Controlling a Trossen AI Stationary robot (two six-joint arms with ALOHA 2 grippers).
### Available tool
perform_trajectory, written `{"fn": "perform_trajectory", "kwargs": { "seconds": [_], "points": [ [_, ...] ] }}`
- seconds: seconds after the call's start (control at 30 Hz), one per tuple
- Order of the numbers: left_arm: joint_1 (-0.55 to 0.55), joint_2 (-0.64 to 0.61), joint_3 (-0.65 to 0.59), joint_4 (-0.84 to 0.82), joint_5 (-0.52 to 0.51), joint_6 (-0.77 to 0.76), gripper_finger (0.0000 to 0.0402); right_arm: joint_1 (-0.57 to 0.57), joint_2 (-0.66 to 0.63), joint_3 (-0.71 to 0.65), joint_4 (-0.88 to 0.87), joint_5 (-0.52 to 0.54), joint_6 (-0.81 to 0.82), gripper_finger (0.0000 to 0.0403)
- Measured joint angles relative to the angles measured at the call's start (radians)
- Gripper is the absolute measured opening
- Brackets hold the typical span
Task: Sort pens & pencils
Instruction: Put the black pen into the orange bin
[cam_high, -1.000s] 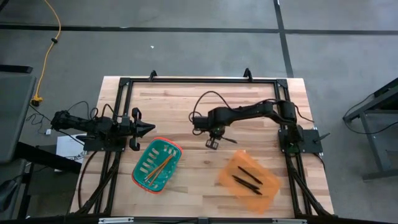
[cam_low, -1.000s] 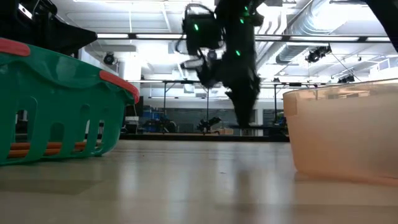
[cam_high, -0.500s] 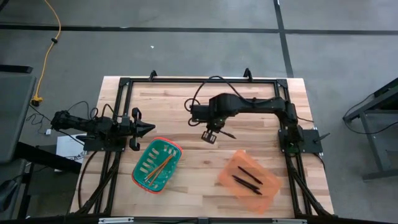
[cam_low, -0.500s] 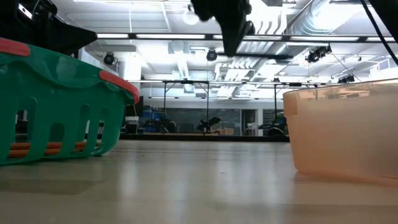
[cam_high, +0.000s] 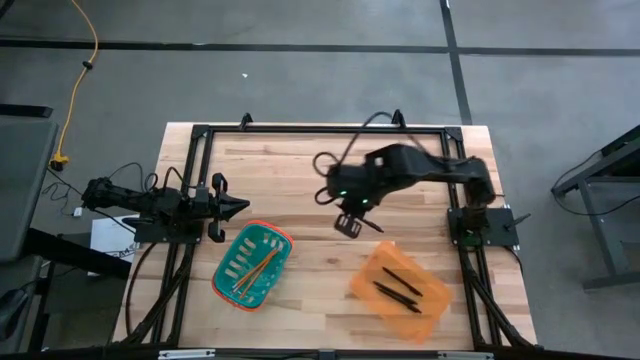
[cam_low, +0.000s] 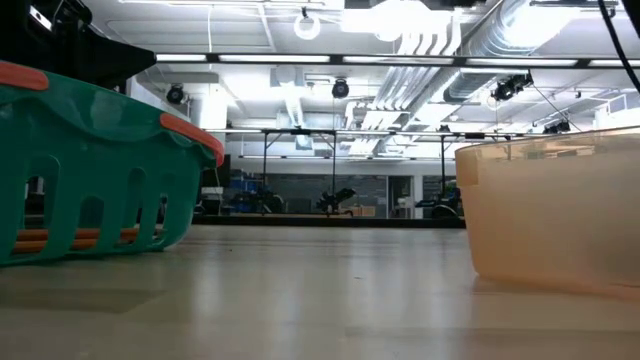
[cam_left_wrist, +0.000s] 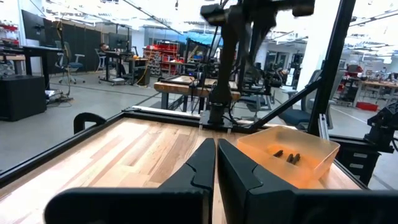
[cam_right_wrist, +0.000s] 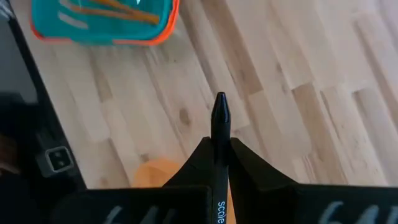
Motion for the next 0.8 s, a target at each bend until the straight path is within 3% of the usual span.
{"fn": "perform_trajectory", "kwargs": {
  "seconds": [0.13, 0.43, 0.67, 0.8],
  "points": [
    [0.0, 0.0, 0.0, 0.0, 0.0, 0.0, 0.0005, 0.021, -0.072, 0.003, -0.001, 0.058, 0.069, 0.0003],
    [0.0, 0.0, 0.0, 0.0, 0.0, 0.0, 0.0005, 0.121, -0.155, -0.01, -0.002, 0.019, 0.261, 0.0003],
    [0.0, 0.0, 0.0, 0.0, 0.0, 0.0, 0.0005, 0.221, -0.18, -0.01, -0.001, 0.135, 0.313, 0.0003],
    [0.0, 0.0, 0.0, 0.0, 0.0, 0.0, 0.0005, 0.264, -0.18, -0.01, -0.001, 0.151, 0.347, 0.0003]
  ]
}}
